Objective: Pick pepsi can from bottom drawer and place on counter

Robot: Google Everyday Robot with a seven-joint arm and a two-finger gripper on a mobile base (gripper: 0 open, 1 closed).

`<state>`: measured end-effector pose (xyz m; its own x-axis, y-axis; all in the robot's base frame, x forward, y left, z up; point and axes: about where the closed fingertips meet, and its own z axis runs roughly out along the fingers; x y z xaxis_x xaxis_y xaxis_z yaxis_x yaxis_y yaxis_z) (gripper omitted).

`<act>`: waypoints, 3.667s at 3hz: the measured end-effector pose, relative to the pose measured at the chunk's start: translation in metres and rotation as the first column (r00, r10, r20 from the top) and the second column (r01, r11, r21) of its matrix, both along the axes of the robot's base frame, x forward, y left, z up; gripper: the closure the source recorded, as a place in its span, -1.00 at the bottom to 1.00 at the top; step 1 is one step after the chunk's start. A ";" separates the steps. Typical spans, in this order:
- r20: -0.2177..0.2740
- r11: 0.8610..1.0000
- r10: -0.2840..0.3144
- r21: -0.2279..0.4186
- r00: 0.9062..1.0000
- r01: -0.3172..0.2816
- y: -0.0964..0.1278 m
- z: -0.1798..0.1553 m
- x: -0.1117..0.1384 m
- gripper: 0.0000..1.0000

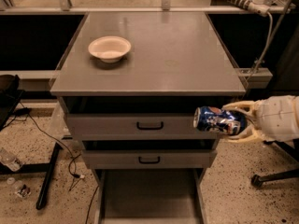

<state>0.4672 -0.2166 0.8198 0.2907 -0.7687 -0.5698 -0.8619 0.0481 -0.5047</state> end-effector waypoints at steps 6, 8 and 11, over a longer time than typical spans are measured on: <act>-0.063 0.989 -0.115 0.091 0.991 0.120 0.059 0.085 0.177 1.00; -0.114 0.901 -0.340 0.244 0.933 0.358 0.070 0.060 0.241 1.00; -0.131 0.838 -0.450 0.282 0.883 0.468 0.071 0.053 0.261 0.15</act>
Offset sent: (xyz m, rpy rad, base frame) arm 0.0001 0.0073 0.0226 0.0070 -0.0335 0.0411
